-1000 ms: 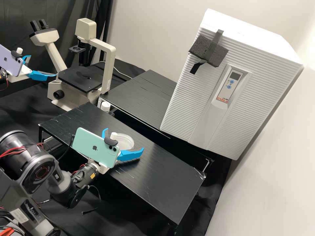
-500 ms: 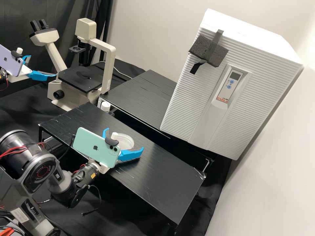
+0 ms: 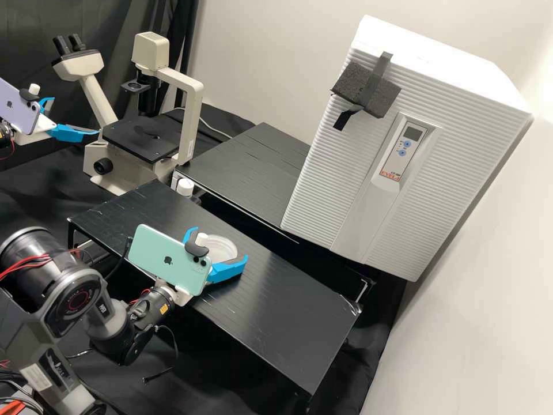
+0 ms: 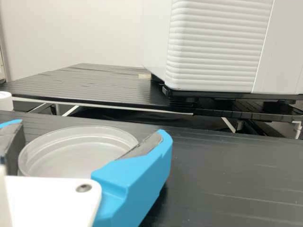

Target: Open the petri dish lid.

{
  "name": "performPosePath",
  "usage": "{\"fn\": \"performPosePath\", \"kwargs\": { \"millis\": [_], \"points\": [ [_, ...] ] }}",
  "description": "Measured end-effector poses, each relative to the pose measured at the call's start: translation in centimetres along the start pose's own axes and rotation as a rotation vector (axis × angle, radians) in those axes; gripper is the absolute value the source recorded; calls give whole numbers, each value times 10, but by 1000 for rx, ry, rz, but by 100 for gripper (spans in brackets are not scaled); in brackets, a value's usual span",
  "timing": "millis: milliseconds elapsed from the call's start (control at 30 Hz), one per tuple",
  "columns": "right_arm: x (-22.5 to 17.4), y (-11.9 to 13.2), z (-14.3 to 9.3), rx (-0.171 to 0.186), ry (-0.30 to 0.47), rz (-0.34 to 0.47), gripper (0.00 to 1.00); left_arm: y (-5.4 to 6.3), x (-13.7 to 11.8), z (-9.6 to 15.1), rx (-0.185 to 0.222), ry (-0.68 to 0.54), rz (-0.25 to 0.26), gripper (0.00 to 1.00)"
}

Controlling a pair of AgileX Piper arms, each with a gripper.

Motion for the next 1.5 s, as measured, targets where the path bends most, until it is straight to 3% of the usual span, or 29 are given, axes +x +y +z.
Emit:
{"fn": "performPosePath", "kwargs": {
  "millis": [700, 867, 1167, 1333, 1500],
  "points": [
    [3, 0, 0, 10, 3, 2, 0, 0, 0, 0, 0, 0, 0, 100],
    [0, 7, 0, 61, 4, 18, 0, 0, 0, 0, 0, 0, 0, 100],
    [-12, 34, 2, 144, 22, 140, 0, 0, 0, 0, 0, 0, 0, 100],
    [-13, 38, 11, 158, -21, 165, 0, 0, 0, 0, 0, 0, 0, 100],
    [-6, 50, 33, 169, -124, 213, 0, 0, 0, 0, 0, 0, 0, 100]
  ]
}}
